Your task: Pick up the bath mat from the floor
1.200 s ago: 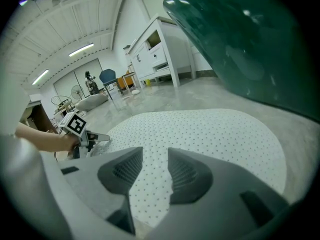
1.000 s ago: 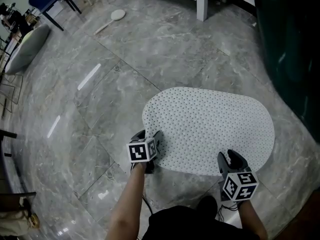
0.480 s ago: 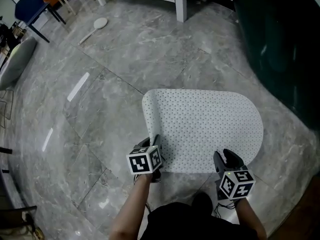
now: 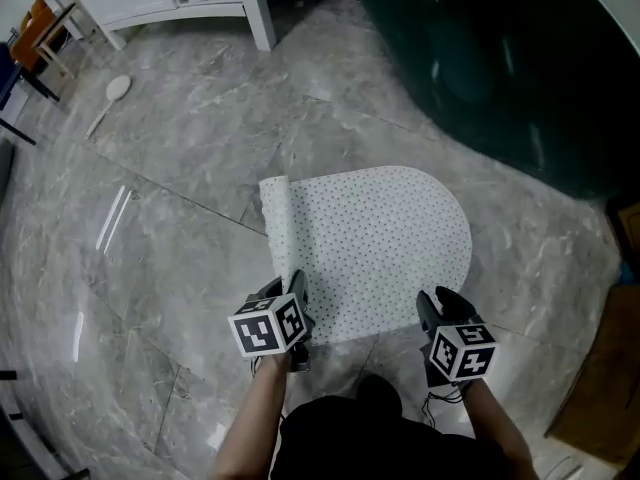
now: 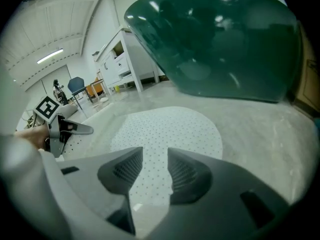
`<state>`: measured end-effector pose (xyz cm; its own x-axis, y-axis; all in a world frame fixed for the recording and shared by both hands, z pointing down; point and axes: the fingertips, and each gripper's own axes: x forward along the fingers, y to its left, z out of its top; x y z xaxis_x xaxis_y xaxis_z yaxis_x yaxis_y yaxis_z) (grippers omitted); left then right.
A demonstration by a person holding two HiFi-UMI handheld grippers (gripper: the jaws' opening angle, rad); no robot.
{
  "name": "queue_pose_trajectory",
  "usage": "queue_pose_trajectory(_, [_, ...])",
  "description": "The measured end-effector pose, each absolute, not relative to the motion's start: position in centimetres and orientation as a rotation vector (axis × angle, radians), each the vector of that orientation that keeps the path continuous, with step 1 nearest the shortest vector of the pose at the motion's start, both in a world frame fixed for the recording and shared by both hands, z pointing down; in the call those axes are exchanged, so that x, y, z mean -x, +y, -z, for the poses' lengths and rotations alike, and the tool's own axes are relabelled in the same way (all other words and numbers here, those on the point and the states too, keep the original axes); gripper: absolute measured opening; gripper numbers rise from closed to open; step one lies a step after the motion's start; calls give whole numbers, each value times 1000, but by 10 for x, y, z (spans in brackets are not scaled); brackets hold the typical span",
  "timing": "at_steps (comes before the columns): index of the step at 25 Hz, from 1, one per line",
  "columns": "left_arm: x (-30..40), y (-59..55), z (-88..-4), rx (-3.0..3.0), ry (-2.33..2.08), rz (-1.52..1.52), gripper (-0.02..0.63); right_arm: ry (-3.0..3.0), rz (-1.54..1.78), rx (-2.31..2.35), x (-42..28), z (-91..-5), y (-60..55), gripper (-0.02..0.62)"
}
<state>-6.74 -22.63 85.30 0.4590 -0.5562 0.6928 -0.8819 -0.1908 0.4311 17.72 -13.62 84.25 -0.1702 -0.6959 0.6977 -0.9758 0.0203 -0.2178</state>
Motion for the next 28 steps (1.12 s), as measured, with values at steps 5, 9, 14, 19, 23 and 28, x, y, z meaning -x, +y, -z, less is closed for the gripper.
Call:
queue_pose_trajectory(5, [27,-225,-852,-1908,-1140,-533,25,-1820,-946,-1811,-224,-843,-129,156])
queue_pose_trajectory(9, [-1,-229,-849,-1946,-1103,-562,25,-1784,-786,-1842,-261,-838,-138,156])
queue_pose_trajectory(14, [-23,-233,-849,-1968,-1065,-573,25,-1736,-830,-1800,-296,-856,-153,156])
queue_pose_trajectory(19, [-35,-236,-846,-1989,-1016,-585,26,-1702,-949,-1770,-318,-882,-174,156])
queue_pose_trajectory(23, [-35,-239,-847,-1972,-1014,-560,26,-1693,-967,-1716,-325,-891,-194,158])
queue_pose_trajectory(28, [-30,-246,-850,-1951,-1014,-535,28,-1646,-1005,-1662,-334,-909,-211,199])
